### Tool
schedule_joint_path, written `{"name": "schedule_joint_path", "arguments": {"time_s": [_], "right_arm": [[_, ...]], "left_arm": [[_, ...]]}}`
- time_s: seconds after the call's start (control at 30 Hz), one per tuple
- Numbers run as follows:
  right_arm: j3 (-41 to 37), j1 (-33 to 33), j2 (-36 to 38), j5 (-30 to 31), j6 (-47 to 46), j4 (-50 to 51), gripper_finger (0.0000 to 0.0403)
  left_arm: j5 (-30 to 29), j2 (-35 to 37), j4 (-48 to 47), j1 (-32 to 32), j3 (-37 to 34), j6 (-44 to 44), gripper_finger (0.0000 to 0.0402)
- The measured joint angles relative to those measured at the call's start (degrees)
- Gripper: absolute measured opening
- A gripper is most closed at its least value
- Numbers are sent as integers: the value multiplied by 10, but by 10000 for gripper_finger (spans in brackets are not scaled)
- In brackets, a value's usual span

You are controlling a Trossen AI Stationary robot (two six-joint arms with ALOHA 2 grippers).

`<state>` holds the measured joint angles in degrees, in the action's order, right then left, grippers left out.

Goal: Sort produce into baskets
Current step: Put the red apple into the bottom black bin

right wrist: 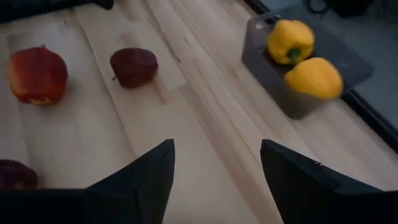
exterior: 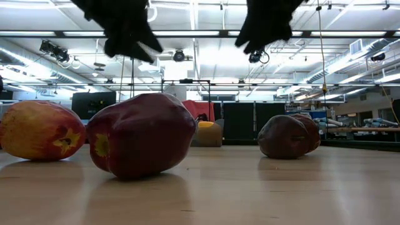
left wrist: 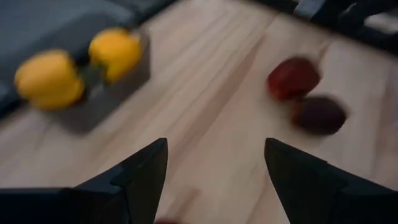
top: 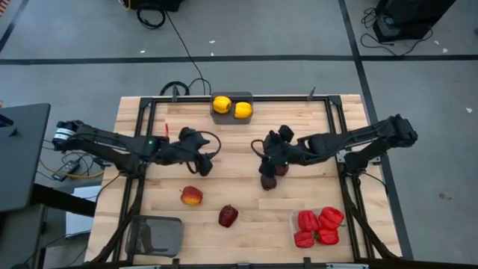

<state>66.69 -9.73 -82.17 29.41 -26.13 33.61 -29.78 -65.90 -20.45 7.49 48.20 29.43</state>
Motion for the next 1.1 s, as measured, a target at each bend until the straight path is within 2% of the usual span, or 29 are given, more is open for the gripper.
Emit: {"name": "schedule_joint_path", "arguments": {"time_s": [0.07, 0.17, 0.23, 0.3, 0.4, 0.47, 0.6, 0.77, 1.1], "right_arm": [[-39, -8, 0, 2, 8, -37, 252], [-112, -29, 0, 50, 4, -91, 257], [-154, -33, 1, 72, -41, -105, 262], [-176, -29, 7, 54, -96, -110, 269], [-195, -28, 21, 8, -140, -108, 281], [-198, -29, 28, 0, -144, -109, 290], [-198, -34, 39, 26, -130, -145, 305], [-197, -36, 48, 12, -90, -203, 315], [-197, -57, 47, 12, -73, -220, 312]], "left_arm": [[0, -9, -38, 0, 0, 34, 273], [0, -34, -81, 0, -3, 91, 275], [1, -49, -96, 0, -10, 156, 281], [16, -62, -113, -5, -11, 251, 291], [75, -73, -112, -22, -11, 311, 308], [90, -81, -108, -26, -11, 323, 322], [85, -112, -140, -27, -11, 318, 357], [109, -162, -149, -36, -11, 354, 395], [124, -240, -101, -40, -11, 336, 392]]}}
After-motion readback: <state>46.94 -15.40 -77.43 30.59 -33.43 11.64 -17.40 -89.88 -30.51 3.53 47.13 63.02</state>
